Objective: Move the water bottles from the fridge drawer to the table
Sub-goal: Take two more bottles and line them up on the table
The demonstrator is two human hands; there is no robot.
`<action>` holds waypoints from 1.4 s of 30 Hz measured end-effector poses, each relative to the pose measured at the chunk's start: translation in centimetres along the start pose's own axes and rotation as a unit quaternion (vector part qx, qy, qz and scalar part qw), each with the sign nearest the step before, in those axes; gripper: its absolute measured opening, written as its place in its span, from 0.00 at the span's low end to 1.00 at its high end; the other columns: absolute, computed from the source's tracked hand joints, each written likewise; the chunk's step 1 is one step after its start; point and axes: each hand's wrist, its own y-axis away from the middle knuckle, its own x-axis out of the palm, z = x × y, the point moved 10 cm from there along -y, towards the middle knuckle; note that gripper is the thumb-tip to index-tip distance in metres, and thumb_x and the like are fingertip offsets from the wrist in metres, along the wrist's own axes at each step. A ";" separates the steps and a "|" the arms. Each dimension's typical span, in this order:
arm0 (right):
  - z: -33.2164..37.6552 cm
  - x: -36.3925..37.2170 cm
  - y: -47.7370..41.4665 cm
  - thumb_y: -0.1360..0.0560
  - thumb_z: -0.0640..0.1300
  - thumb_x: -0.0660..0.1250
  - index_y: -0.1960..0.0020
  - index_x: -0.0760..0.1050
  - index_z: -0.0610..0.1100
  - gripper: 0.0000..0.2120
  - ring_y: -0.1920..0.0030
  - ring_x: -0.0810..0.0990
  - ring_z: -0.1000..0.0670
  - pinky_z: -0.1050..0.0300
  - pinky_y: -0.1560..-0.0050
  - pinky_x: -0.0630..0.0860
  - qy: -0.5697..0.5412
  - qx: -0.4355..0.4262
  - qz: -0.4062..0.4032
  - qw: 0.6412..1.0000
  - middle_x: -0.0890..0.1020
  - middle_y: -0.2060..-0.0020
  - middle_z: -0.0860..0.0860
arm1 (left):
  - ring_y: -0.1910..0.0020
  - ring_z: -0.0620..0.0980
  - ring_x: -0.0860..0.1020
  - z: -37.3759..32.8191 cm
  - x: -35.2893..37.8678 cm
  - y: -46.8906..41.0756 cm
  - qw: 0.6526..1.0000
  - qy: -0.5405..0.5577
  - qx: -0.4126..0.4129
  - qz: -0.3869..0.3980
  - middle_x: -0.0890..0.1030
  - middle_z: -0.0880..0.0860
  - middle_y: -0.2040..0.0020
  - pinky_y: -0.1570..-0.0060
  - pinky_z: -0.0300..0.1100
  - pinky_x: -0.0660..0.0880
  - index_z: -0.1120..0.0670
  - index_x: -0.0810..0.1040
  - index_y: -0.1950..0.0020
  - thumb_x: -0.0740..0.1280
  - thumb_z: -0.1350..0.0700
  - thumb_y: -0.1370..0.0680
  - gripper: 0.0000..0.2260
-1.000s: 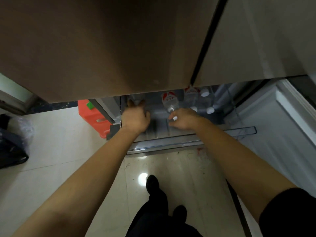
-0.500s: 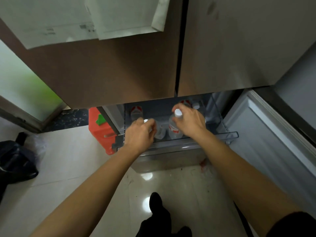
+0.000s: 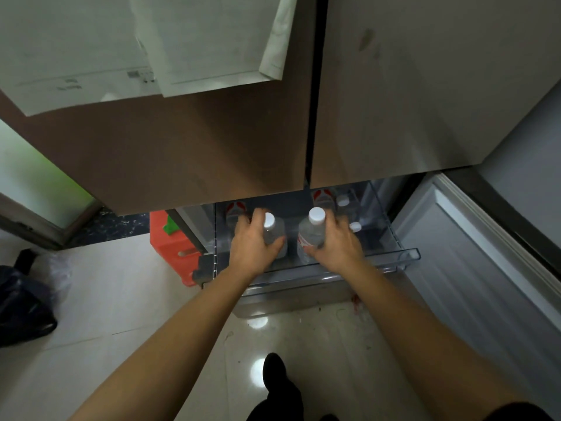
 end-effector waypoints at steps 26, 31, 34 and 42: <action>13.4 -7.3 14.5 0.31 0.38 0.77 0.28 0.68 0.56 0.36 0.37 0.72 0.61 0.63 0.37 0.70 -0.238 -0.329 -0.117 0.906 0.75 0.32 0.54 | 0.47 0.42 0.73 -3.0 -17.0 18.7 0.941 0.143 0.016 -0.306 0.74 0.46 0.44 0.49 0.27 0.68 0.46 0.70 0.38 0.80 0.56 0.36 0.30; 20.6 -3.1 21.0 0.33 0.46 0.79 0.32 0.66 0.61 0.36 0.39 0.78 0.47 0.46 0.41 0.79 -0.218 -0.381 -0.004 0.898 0.79 0.38 0.52 | 0.47 0.44 0.72 1.3 -22.0 28.2 0.936 0.090 -0.020 -0.340 0.72 0.48 0.45 0.51 0.24 0.66 0.47 0.70 0.41 0.79 0.59 0.35 0.28; 24.7 0.3 26.3 0.32 0.44 0.78 0.35 0.65 0.62 0.34 0.43 0.79 0.46 0.48 0.46 0.78 -0.190 -0.427 0.056 0.882 0.80 0.42 0.51 | 0.49 0.43 0.72 5.3 -24.2 34.6 0.927 0.065 -0.069 -0.363 0.70 0.46 0.47 0.52 0.27 0.66 0.45 0.68 0.43 0.78 0.58 0.35 0.27; 35.8 11.8 43.5 0.33 0.47 0.74 0.39 0.68 0.61 0.26 0.49 0.79 0.47 0.51 0.51 0.77 -0.145 -0.540 0.191 0.807 0.81 0.50 0.55 | 0.48 0.37 0.72 16.1 -29.8 55.5 0.898 0.070 -0.178 -0.397 0.70 0.44 0.46 0.54 0.32 0.68 0.43 0.69 0.43 0.80 0.54 0.35 0.27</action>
